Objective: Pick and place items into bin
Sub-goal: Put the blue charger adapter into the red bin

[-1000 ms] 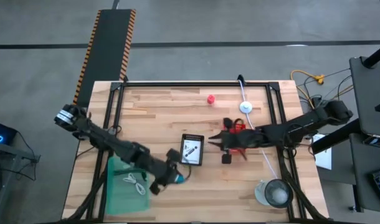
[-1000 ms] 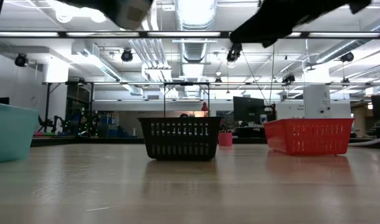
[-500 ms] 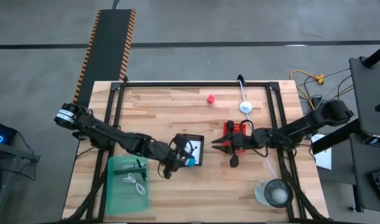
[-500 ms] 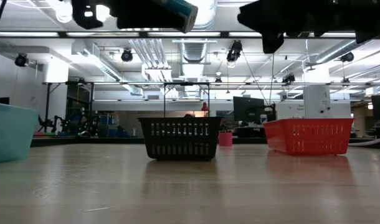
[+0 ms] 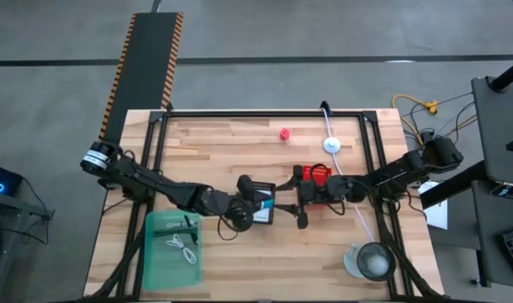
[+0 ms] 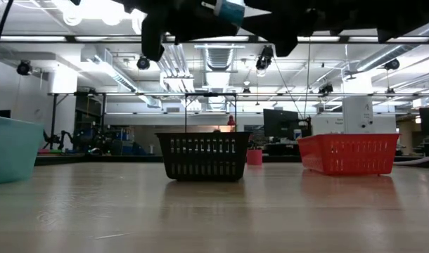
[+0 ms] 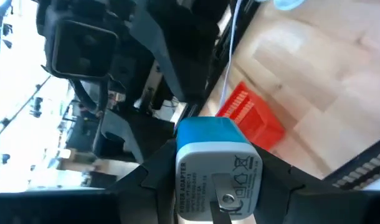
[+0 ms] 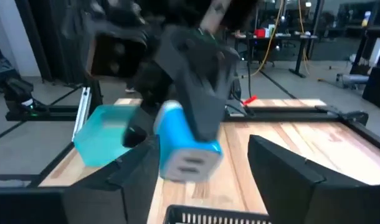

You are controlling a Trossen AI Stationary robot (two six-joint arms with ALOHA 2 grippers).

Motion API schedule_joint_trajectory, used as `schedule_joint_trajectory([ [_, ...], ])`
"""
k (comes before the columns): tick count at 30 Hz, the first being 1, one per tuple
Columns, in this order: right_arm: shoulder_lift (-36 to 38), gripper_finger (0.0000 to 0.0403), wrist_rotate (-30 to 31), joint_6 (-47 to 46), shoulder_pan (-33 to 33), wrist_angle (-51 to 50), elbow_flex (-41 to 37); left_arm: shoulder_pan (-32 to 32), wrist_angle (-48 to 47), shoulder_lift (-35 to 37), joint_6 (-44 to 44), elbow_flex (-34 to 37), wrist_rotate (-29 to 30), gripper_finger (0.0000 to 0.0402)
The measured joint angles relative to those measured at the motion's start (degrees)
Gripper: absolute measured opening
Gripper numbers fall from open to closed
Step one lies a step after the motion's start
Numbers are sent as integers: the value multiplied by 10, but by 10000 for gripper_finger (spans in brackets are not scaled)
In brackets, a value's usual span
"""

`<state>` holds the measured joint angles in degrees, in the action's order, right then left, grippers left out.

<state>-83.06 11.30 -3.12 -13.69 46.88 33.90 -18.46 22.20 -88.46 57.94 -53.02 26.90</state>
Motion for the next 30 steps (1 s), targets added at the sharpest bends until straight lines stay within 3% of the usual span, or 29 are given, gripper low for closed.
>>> schedule_joint_trajectory([
  [9,17,249,-39,8,17,0,-7,5,59,-3,77,0,0,132],
  [15,22,249,-61,8,33,0,-8,17,70,-3,90,0,-31,132],
  [18,22,245,-94,6,37,1,-4,28,73,-3,89,0,-40,132],
  [23,22,234,-100,6,36,2,-1,39,89,-3,86,0,-95,132],
  [30,22,208,-99,14,37,1,5,44,94,-3,87,0,-102,132],
])
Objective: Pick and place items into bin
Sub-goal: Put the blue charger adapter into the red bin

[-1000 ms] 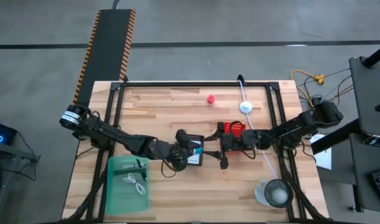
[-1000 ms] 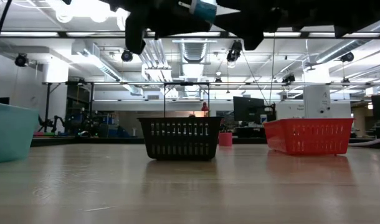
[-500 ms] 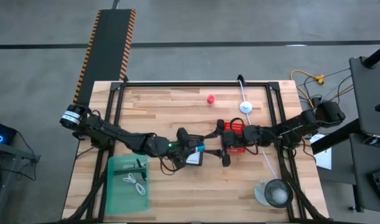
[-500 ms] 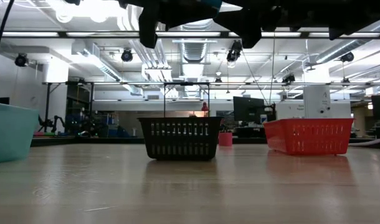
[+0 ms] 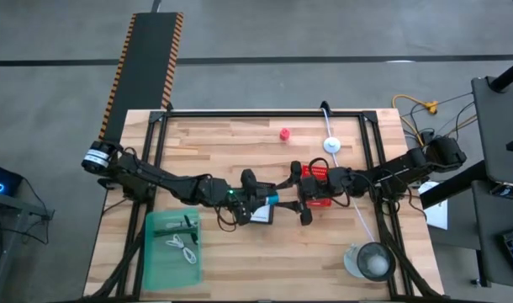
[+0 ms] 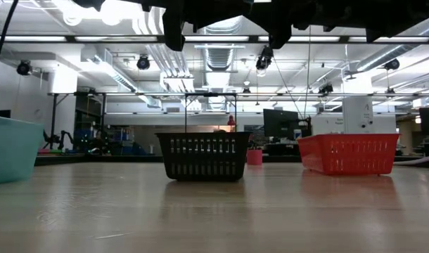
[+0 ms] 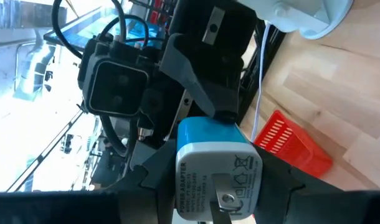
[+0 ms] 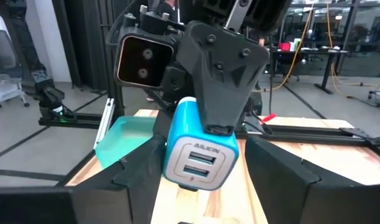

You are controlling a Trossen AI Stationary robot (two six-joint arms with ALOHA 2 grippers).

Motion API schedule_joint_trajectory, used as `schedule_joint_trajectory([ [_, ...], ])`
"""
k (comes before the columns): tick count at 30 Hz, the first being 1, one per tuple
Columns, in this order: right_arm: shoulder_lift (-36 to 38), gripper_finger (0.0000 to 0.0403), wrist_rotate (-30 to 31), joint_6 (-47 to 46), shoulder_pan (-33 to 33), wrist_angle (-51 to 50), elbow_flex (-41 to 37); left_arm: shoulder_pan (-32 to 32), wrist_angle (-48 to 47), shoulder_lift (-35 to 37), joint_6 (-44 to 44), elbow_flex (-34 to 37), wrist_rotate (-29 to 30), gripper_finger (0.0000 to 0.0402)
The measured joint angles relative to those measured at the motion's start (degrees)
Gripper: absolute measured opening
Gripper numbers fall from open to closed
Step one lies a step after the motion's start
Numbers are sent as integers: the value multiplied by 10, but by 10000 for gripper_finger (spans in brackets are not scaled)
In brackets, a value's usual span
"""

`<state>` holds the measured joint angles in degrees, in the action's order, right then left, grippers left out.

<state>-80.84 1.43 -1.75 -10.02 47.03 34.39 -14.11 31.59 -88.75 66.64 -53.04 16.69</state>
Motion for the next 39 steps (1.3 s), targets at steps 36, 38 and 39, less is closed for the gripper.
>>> schedule_joint_trajectory([
  [36,245,138,200,-266,48,-644,9,10,-185,52,-259,-3,166,312],
  [38,252,138,199,-294,48,-689,9,13,-186,54,-272,-3,165,312],
  [39,254,137,198,-307,48,-712,9,15,-193,55,-284,-4,164,312],
])
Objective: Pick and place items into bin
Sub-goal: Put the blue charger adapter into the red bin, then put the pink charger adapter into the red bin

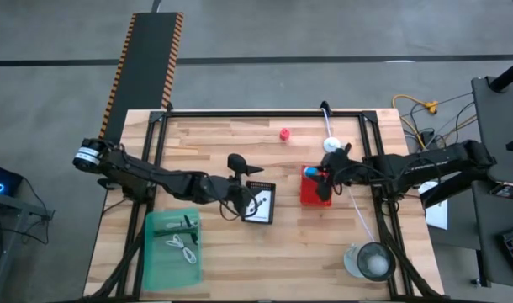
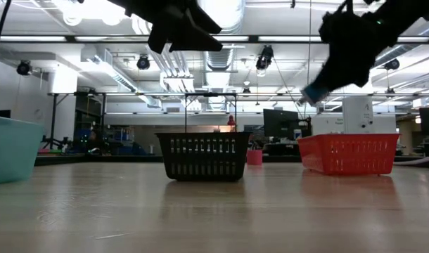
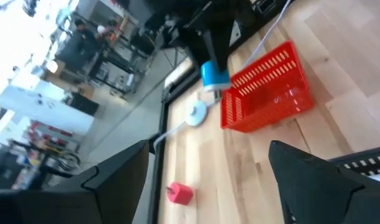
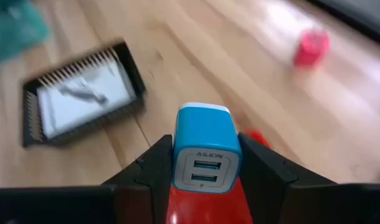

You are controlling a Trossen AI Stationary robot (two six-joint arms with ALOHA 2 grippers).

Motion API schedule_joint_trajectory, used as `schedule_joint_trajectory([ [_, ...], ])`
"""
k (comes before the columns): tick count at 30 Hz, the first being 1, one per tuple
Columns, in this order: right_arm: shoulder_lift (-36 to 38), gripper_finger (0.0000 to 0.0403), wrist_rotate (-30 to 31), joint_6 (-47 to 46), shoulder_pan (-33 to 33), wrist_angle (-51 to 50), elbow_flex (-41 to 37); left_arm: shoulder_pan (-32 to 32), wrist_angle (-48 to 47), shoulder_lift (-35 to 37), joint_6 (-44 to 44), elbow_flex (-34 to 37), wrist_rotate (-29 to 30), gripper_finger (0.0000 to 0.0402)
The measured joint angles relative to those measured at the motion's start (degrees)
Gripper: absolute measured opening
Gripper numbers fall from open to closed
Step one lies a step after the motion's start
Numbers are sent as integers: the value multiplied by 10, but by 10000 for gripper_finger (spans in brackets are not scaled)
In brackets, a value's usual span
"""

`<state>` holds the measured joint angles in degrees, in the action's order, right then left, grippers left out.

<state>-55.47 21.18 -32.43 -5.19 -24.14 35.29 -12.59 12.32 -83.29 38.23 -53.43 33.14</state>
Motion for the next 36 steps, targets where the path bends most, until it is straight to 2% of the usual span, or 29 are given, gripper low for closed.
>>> schedule_joint_trajectory([
  [4,-2,137,-6,-46,0,-66,0,19,-33,0,-19,-4,-21,312],
  [8,-11,139,-28,-56,0,-81,0,39,-46,0,-31,-4,-53,312],
  [15,-17,178,-31,-56,0,-87,0,68,-70,0,-54,-4,-76,312],
  [22,-17,184,-32,-46,0,-88,0,105,-105,0,-106,-6,-165,312],
  [26,-17,180,-14,-45,0,-56,0,148,-104,-1,-121,-21,-258,312],
  [30,-17,175,16,-15,0,6,0,221,-121,-4,-168,-45,-442,312],
  [31,-17,175,18,0,0,23,0,239,-122,-10,-180,-51,-466,312],
  [36,-17,177,31,82,0,122,0,319,-126,-48,-233,-85,-476,312],
])
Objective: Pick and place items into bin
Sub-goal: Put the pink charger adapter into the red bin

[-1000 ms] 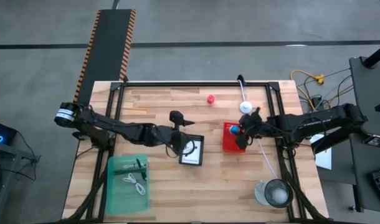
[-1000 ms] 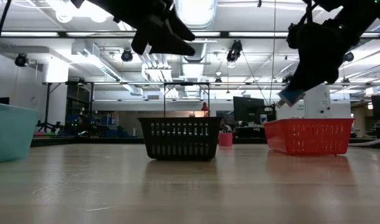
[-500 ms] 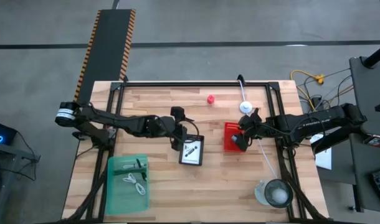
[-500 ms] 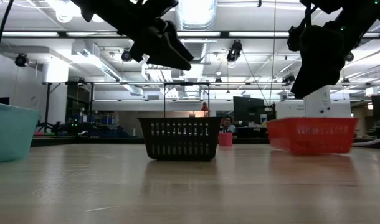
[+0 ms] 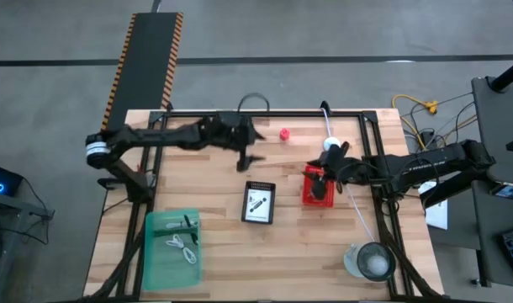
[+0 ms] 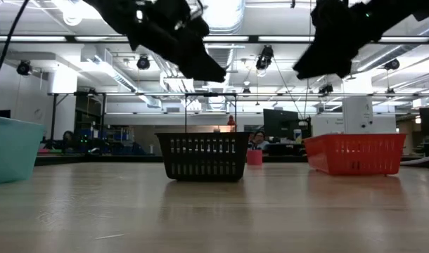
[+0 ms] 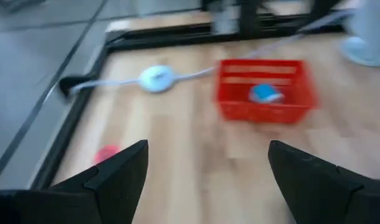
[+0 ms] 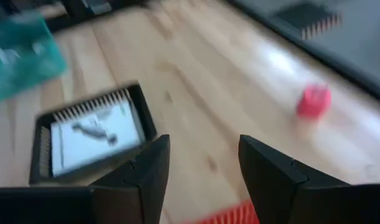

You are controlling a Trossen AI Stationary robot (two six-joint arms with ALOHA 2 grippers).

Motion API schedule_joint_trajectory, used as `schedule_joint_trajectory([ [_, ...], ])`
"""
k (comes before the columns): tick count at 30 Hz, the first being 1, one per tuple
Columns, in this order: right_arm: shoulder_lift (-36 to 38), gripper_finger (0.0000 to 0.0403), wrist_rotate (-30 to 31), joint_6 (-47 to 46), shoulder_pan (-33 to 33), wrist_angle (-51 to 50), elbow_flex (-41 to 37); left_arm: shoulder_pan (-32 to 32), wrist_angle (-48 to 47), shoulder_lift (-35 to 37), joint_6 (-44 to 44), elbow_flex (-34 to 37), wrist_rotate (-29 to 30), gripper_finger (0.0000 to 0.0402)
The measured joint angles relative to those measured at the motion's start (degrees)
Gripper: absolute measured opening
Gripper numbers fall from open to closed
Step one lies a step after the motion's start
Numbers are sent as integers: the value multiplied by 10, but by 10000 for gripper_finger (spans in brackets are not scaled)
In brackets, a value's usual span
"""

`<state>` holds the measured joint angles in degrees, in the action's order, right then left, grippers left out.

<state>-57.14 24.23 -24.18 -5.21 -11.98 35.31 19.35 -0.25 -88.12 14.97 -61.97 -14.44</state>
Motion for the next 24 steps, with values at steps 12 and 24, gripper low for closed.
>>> schedule_joint_trajectory([
  [12,-88,179,45,172,70,134,23,28,-37,-14,6,-11,-1,312],
  [24,-314,265,-178,175,295,47,191,-3,-169,102,4,6,-2,312],
])
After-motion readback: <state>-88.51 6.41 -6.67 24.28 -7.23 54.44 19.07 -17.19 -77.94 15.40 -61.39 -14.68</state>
